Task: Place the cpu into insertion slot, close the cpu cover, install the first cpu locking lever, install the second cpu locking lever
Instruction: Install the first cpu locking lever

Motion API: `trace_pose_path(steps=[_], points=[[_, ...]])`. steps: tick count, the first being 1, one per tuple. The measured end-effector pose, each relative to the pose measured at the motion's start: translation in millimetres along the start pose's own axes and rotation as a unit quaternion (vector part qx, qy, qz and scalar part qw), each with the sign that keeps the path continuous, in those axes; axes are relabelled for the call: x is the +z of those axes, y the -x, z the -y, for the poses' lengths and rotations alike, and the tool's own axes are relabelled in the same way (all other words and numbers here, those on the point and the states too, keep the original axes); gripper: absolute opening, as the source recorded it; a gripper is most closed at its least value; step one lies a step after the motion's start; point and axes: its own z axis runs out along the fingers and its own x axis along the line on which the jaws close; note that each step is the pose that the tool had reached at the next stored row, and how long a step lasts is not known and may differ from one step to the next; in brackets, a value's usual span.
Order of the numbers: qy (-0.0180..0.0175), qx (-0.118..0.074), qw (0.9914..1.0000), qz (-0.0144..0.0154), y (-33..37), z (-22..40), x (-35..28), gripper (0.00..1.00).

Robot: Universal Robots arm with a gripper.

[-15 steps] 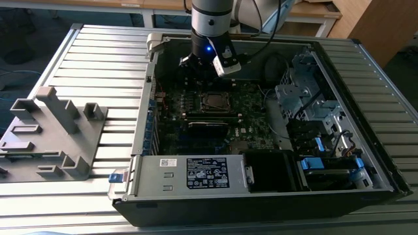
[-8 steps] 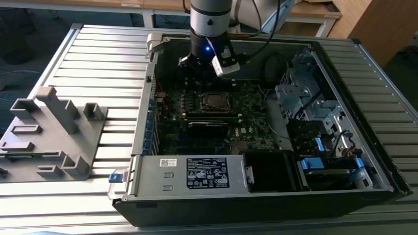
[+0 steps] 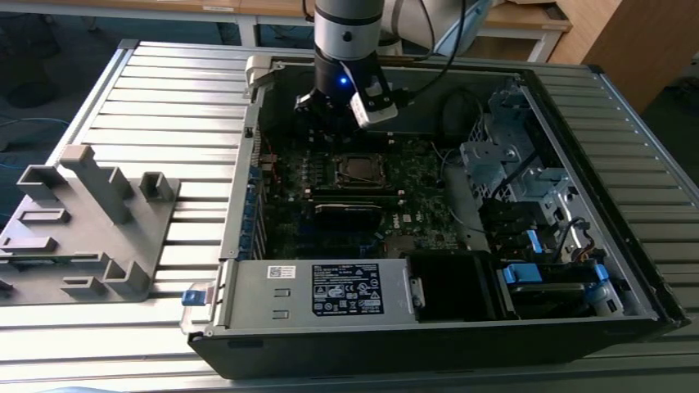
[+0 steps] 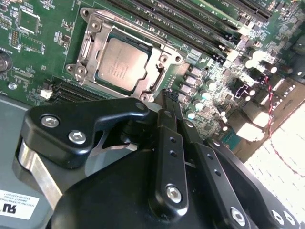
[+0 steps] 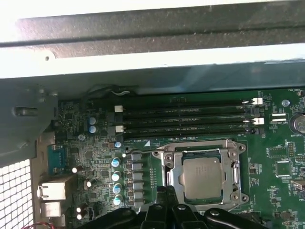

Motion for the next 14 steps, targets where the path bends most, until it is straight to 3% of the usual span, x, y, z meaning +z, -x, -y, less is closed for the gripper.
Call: trace_pose_path(steps=[3, 7, 14], points=[[0.0005, 0.000, 1.00000, 0.0000, -0.1, -0.1, -4.1, 0.11], [0.0006, 0.000, 1.00000, 0.0008, -1.7, 0.1, -4.5, 0.11], [0.0009, 0.000, 0.99999, 0.0053, -17.3, 1.1, -4.4, 0.11]])
